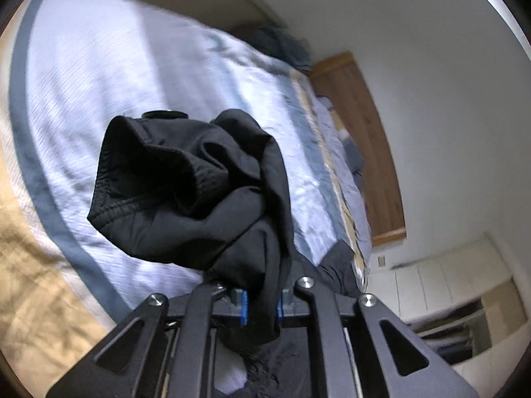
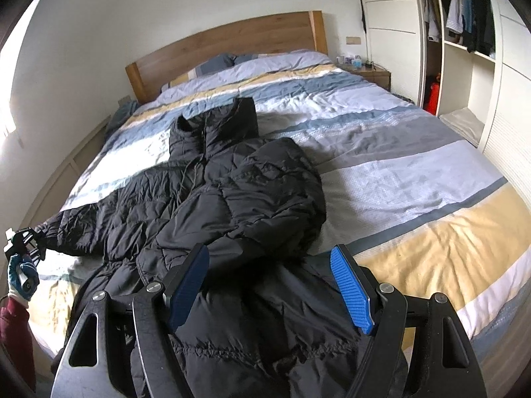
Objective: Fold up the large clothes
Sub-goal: 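Grasp the other sleeve cuff with the left gripper and lift it, then fold the sleeve across the coat body and open the left gripper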
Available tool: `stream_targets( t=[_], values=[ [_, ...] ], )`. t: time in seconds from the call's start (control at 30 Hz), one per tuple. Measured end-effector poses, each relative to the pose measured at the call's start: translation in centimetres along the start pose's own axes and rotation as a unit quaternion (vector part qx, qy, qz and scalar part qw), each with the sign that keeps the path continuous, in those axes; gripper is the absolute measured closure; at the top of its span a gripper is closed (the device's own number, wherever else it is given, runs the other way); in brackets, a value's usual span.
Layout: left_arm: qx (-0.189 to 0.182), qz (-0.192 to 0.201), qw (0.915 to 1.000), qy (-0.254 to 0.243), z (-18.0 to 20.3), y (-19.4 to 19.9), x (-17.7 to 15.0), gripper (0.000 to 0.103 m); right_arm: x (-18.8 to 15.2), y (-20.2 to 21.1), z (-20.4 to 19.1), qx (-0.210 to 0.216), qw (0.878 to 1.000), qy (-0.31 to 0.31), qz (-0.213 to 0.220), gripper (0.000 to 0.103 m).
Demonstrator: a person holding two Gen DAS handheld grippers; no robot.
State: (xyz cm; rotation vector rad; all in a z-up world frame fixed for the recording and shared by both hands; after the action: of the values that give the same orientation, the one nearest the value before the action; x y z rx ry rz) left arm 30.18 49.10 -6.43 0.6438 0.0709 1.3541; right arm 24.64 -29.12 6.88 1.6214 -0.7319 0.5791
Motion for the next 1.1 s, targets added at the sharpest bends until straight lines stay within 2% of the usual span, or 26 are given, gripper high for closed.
stream_targets(
  t=[0.17,0.3,0.43,0.53,0.6,0.73,0.83,1.1],
  values=[
    [-0.026,-0.006,0.9967,-0.077,7.2,1.1,-2.5,0.093,-0.2,1.8,1.5,0.006,1.0,-0.011,0.016,0.028],
    [-0.046,-0.022,0.9908,-0.126,12.6,1.1,-5.4,0.093,-0.5,2.9,2.7,0.011,0.999,-0.018,0.026,0.028],
    [-0.06,-0.045,0.9812,-0.178,17.7,0.6,-9.7,0.093,-0.9,4.3,4.4,0.018,0.999,-0.032,0.039,0.028],
    [-0.064,-0.073,0.9703,-0.221,20.3,0.1,-14.3,0.093,-1.2,5.1,5.8,0.024,0.998,-0.044,0.048,0.028],
    [-0.064,-0.086,0.9644,-0.242,21.1,0.8,-17.6,0.093,-1.5,5.6,6.9,0.026,0.997,-0.052,0.052,0.028],
    [-0.055,-0.122,0.9515,-0.277,22.4,-0.4,-23.3,0.093,-2.3,6.2,9.2,0.024,0.996,-0.071,0.055,0.028],
    [-0.043,-0.142,0.9439,-0.295,22.0,-0.9,-26.5,0.093,-3.0,6.9,10.9,0.023,0.994,-0.083,0.059,0.028],
    [0.022,-0.186,0.9123,-0.364,18.7,-3.4,-34.6,0.093,-4.4,8.7,14.4,0.007,0.992,-0.103,0.067,0.028]
  ],
)
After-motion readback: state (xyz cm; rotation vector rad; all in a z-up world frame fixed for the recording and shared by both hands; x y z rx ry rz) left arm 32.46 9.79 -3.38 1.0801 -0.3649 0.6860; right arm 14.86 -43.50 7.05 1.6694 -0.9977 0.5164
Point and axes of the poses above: each gripper's, at about its wrist camera, not at the fingertips, and y roughly against the way its jaws point, z to its right, x to its top, the point moved 1 cm from there along -y, roughly the way its jaws point, and after that the axes turned 3 degrees about z, right-handed, at the moved point
